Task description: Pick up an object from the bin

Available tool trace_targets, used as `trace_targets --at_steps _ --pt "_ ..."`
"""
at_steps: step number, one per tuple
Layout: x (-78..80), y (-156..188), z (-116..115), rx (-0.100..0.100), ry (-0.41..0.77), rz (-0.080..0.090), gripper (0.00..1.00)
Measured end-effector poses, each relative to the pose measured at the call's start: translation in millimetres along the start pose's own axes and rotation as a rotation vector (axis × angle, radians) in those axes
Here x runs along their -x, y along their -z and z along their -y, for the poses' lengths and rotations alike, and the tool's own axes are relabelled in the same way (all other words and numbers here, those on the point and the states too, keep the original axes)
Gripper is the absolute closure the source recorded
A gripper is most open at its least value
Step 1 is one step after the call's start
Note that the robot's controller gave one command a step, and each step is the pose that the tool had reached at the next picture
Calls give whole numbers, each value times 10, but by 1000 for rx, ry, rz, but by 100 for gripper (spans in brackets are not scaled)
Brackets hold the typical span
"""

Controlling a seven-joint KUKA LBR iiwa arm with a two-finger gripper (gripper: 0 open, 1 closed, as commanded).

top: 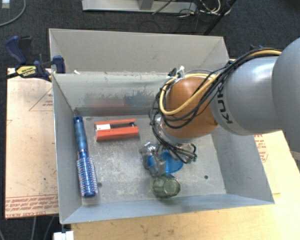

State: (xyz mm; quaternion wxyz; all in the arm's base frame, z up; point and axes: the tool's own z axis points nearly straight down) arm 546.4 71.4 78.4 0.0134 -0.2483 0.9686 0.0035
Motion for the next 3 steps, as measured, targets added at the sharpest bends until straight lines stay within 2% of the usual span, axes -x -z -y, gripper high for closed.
trace_targets --at_steps 1,2,3 --pt "-59 535 50 1 138 -7 100" --pt "-143 950 147 1 118 3 100" --pt "42 1245 33 0 174 -3 100"
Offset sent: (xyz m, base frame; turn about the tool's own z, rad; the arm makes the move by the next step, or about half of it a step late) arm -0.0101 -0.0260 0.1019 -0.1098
